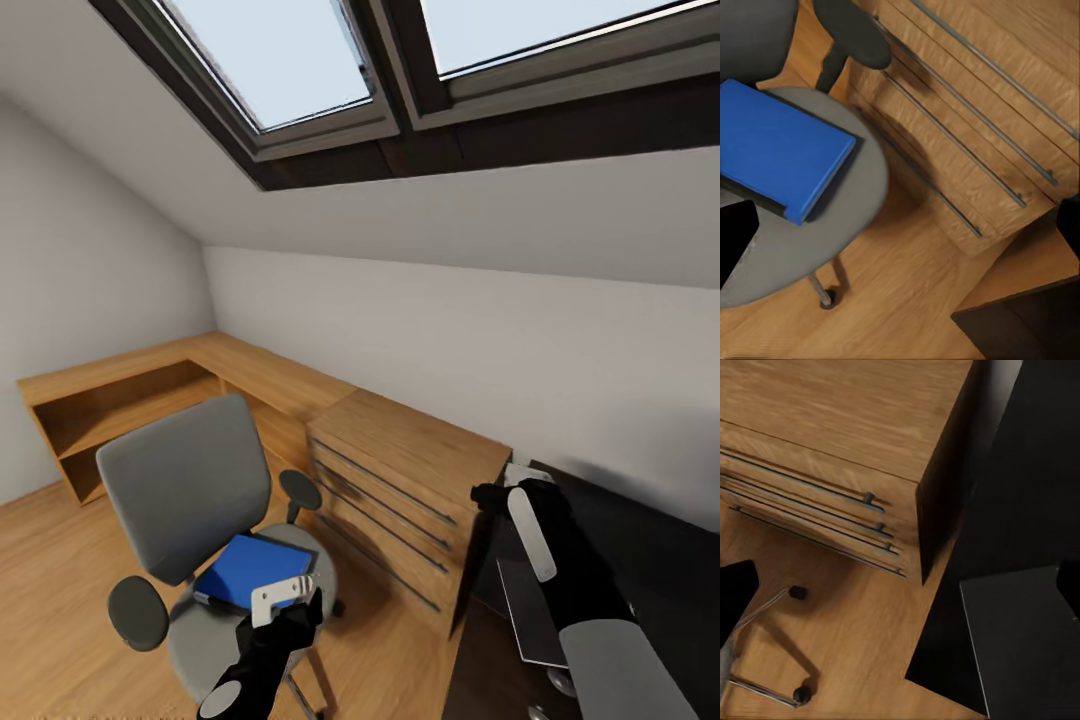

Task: In the bedroom, organize the workspace by keeping the computer under the desk, ensuring the monitor is on the desk, placing the keyboard on the desk next to the monitor, placing the mouse on the desk next to the keyboard, moving the folder from the swivel chair onto the desk next to the mouse, stacking the notebook on top of the folder with the pen on top of the notebook, and positioning the swivel chair next to the desk.

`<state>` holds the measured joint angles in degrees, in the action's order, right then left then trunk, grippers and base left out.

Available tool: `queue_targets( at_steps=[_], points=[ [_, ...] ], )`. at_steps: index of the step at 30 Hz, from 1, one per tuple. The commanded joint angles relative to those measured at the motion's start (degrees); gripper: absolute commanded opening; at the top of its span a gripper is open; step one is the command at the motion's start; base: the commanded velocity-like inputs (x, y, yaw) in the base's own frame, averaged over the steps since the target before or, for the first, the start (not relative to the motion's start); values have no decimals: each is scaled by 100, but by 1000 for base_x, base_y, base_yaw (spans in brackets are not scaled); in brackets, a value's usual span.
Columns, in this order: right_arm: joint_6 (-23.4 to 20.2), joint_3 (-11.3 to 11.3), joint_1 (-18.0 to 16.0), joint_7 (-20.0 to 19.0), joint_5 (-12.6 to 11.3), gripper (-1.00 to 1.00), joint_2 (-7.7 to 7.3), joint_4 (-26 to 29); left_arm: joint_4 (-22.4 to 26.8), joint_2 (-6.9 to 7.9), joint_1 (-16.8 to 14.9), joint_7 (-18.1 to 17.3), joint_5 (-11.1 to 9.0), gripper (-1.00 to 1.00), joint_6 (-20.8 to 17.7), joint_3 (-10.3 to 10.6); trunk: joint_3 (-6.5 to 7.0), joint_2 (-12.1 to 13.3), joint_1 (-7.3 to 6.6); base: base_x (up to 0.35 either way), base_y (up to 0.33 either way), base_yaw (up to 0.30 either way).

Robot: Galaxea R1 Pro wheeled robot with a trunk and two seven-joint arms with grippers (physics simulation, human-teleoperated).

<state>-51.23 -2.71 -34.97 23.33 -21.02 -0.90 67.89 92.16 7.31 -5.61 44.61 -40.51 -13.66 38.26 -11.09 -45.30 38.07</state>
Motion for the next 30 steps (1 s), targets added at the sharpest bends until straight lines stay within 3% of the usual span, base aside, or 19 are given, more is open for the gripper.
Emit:
queue_targets(
  at_steps=[1, 30],
  points=[
    [-14, 8, -3, 54, -60, 100, 0, 7, 8, 5, -10, 73, -19, 100, -23, 14, -9, -7, 1, 0, 0, 279],
    [-1, 69, -1, 58, -54, 100, 4, -13, 12, 8, -10, 197, -13, 100, -14, 23, -9, -7, 1, 0, 0, 276]
  ],
)
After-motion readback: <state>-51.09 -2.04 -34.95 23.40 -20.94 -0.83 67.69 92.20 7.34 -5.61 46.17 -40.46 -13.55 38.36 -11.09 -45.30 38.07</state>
